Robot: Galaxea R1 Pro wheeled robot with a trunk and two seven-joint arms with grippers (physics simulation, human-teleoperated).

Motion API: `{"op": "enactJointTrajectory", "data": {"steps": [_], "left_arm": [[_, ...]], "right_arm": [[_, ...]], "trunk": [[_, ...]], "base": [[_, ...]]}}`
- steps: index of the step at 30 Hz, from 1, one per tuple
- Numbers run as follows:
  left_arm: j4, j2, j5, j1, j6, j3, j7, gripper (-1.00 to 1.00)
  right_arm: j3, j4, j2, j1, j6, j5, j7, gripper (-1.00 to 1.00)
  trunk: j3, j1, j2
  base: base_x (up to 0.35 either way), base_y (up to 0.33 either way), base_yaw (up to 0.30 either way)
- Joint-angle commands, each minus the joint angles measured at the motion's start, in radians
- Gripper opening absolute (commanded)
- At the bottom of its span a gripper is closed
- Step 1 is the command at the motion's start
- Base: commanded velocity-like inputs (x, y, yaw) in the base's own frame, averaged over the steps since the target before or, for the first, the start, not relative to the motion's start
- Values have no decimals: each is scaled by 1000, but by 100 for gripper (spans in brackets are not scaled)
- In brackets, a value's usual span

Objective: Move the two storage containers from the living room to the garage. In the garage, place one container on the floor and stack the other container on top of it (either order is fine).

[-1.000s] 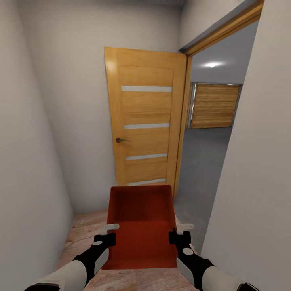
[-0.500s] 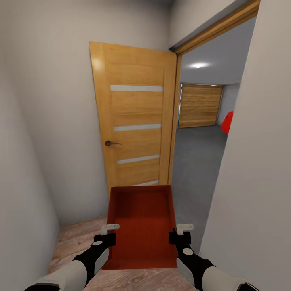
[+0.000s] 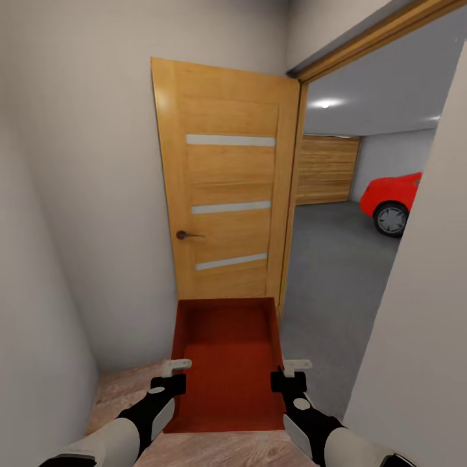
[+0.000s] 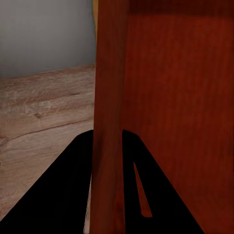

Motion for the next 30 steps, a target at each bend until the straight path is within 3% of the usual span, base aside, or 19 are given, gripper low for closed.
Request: {"op": "enactJointTrajectory", "data": {"steps": [1,8,30], "left_arm": [[2,17,0,-1,-4,27,10,-100],[1,18,0,-1,-4,27,10,-100],[-1,17,0,-1,-10,27,10,-100]], "right_arm": [[-21,-5,0,-1,3,21,10,-100],[-21,-5,0,-2,3,21,10,-100],[-21,-5,0,-2,3,21,10,-100]], "trunk": [[-2,1,-2],[-2,1,-2],[-2,1,-2]], "base": [[287,206,0],[291,198,-103],[275,179,-243]]}}
